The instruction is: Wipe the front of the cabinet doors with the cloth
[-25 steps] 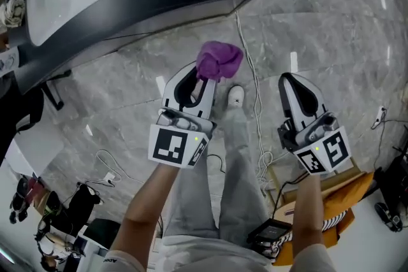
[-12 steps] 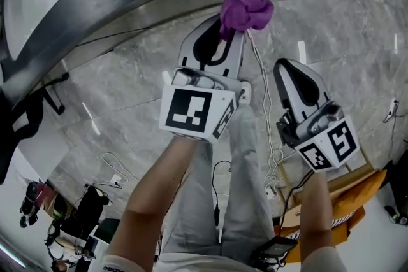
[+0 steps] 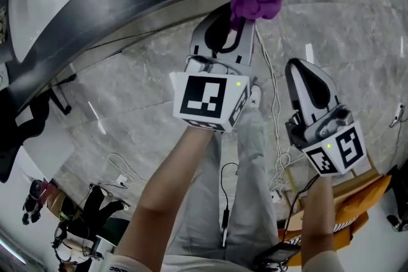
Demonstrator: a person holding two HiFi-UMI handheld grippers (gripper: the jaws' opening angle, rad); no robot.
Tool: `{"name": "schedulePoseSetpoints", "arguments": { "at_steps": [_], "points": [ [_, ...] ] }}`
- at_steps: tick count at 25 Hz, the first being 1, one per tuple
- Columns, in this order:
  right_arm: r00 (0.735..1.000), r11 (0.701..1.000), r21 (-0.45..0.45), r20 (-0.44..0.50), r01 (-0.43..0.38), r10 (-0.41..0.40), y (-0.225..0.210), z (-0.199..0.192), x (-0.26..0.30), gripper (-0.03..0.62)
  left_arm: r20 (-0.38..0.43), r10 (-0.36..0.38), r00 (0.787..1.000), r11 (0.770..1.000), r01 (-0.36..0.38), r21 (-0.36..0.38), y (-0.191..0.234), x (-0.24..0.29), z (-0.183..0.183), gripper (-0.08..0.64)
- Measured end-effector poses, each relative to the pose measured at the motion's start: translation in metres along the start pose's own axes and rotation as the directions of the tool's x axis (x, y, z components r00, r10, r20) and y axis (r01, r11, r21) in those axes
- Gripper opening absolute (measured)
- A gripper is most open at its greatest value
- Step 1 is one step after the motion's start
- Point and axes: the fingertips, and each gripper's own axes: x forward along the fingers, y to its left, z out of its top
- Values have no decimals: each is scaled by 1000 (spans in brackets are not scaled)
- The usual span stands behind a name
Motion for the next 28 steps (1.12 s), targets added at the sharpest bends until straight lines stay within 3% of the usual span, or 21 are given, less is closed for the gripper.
{"name": "schedulePoseSetpoints", "arguments": {
  "at_steps": [6,13,18,23,28],
  "points": [
    [1000,1000,-9,4,-2,2,5,3,6,28,8,11,1000,1000,-11,9,6,-9,4,75],
    [999,999,-14,-26,-32,31,24,-12,50,28,-3,65,998,998,-65,-7,60,-29,-11,75],
    [998,998,-17,-30,-58,57,30,-12,33,28,8,94,996,996,-94,-1,52,-45,-8,75],
    [995,997,-19,-68,-73,71,54,-28,68,28,11,124,992,992,-124,-21,103,-66,-10,77],
    [994,996,-26,-73,-88,86,71,-31,81,28,16,157,987,987,-157,-27,125,-87,-11,77]
  ]
}}
